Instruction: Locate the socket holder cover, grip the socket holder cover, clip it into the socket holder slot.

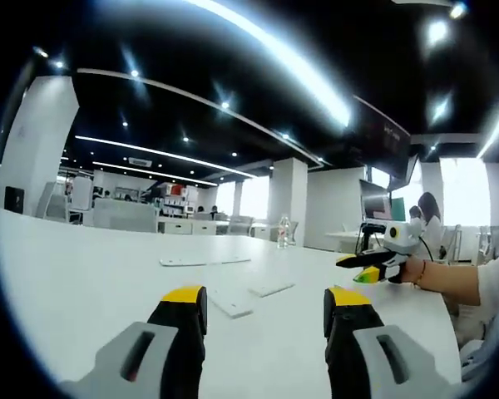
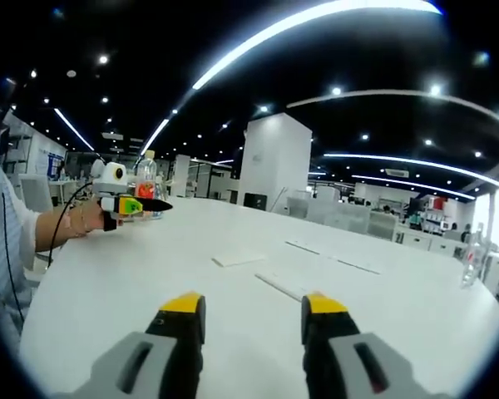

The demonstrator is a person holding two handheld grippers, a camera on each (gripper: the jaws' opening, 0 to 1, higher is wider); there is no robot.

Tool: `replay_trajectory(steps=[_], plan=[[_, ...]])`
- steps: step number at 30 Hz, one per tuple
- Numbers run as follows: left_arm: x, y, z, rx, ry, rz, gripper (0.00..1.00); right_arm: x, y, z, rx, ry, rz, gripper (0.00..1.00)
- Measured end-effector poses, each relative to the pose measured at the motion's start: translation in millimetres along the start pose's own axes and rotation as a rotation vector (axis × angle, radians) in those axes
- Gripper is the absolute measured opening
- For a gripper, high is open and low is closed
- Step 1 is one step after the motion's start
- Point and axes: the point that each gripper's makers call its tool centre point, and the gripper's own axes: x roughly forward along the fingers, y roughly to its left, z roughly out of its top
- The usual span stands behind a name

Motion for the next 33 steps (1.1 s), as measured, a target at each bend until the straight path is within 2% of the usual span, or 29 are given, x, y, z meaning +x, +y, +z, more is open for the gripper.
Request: replay_trajectory(steps=[3,4,8,11,15,25,33], plan=[[-1,1.6,3.1,-0.003,-0.011,0.006,0.56,-2,0,4.7,0.015,-0.020,-0.002,0.47],[-2,1.3,4.5,-0.005,-0.016,0.006,0.55,-3,-3,7.6,0.038,-0.035,-0.022,0.47],[-1,-6.6,9.0,-0.024,-0.037,-0.027,0.55,-8,-4,16.8,0.048,-0.072,-0.042,0.46],[1,-9.6,6.9,-0.024,-0.026,-0.040,0.56,-10,-6,21.6,0.086,-0.105,-0.050,0.45],[1,-3.9,3.1,-0.021,-0.011,-0.023,0.57,-12,-2,21.6,0.084,-0.127,-0.043,0.44],[-1,6.3,0.2,-0.017,0.006,0.014,0.57,-8,10,17.9,0.036,-0.095,-0.007,0.43],[-6,24.5,1.5,0.000,0.005,0.104,0.55,-7,5,10.6,0.024,-0.065,-0.028,0.43]])
